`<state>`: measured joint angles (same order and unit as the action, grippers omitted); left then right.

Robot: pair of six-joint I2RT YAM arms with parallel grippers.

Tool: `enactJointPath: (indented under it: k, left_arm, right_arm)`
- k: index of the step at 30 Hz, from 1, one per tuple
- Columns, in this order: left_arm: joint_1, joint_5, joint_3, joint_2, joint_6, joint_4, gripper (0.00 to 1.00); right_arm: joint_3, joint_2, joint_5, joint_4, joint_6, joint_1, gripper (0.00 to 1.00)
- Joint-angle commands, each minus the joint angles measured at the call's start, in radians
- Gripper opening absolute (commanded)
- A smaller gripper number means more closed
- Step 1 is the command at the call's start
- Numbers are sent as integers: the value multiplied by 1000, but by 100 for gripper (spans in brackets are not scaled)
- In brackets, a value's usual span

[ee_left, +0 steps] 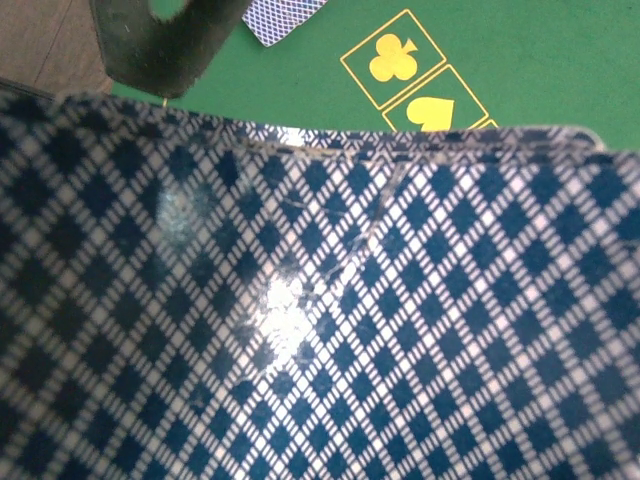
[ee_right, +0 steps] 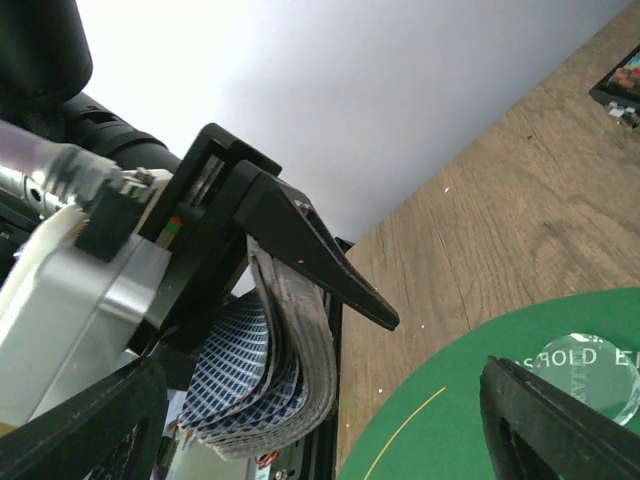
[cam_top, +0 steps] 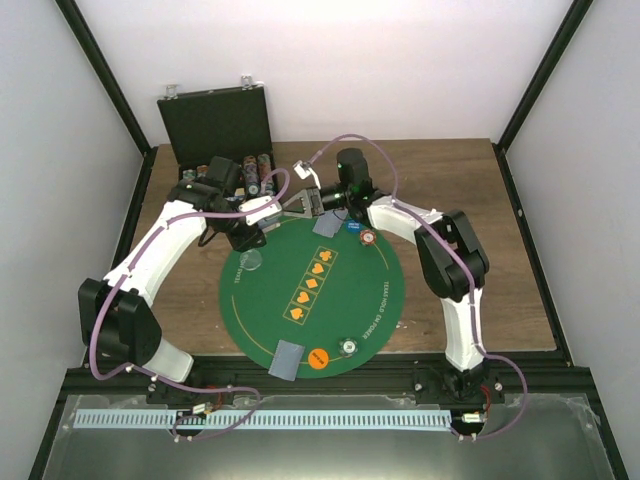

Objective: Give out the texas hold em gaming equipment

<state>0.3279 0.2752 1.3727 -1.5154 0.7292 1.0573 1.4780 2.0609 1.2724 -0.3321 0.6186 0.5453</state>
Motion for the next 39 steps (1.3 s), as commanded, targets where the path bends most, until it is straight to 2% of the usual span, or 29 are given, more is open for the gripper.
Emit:
enactJointPath:
  k: [1,5,9,11,17,25,32,34,39]
  left_arm:
    - [3,21,27,14,1,4,47]
    - [4,26,28,15,1,7,47]
    - [5,28,25,12,-1,4,47]
    - [5,26,23,9,-2,0,47]
    - [7,15,23,1,-5,-11,47]
    - [7,4,19,0,-4,-17,47]
    - [7,7,28,-5,-13,-24,46]
    - [7,7,31,-3,-14,-23,46]
    - [7,0,19,5,-13,-25,44]
  right_arm:
    - [35,52,-1,-121,116,23,84]
    - [66,89,8,-201,193,26,75]
    - [62,118,21,-346,332,27,75]
    - [67,125,15,-361,355,32,75]
    - [107,149,9,-277,316,55,79]
    - [124,149,61,-249,295,62,84]
    - [207,154,-29,63,78,82,85]
    - [206,158,-35,76,67,84,81]
    - [194,131,-66,141,23,59,60]
